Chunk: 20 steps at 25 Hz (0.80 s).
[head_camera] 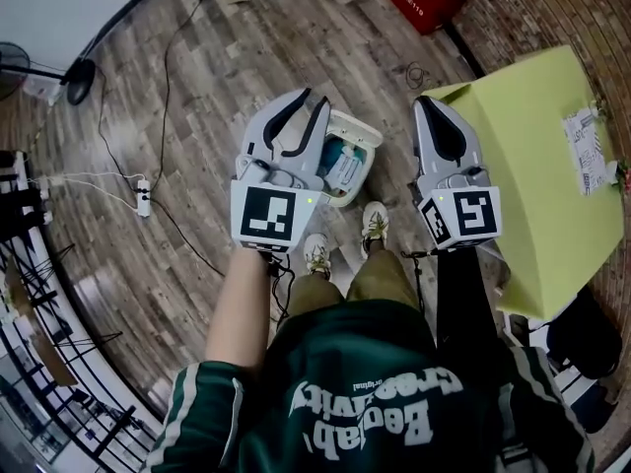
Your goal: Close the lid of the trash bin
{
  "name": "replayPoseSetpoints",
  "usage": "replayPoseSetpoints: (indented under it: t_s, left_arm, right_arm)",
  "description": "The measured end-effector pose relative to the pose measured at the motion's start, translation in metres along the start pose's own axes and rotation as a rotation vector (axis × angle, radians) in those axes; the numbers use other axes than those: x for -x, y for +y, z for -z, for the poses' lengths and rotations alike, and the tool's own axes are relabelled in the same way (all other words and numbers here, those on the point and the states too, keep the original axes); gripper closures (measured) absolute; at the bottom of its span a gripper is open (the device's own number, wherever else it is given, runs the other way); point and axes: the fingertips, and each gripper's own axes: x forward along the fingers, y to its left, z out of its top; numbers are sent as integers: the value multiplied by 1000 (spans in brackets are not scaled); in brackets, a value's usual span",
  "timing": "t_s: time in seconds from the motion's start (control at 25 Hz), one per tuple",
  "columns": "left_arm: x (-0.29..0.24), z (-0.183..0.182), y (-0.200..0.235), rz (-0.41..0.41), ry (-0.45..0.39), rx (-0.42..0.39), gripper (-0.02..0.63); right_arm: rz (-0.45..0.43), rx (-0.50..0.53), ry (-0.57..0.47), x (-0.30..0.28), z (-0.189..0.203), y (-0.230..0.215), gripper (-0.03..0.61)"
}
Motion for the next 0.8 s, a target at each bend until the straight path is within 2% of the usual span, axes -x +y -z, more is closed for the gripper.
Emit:
replayPoseSetpoints:
  t_s: [0.2, 0.56, 0.8]
  left_arm:
    - [-44, 24, -13, -10, 41, 6, 531]
    - [-101, 74, -32, -14, 118, 8, 531]
    - [-120, 122, -39, -40, 164, 81, 537]
  right_arm:
    - [-41, -27, 21, -19, 32, -34, 557]
    - [-105, -62, 87, -30, 99, -69, 566]
    - [-131, -66, 117, -34, 139, -81, 566]
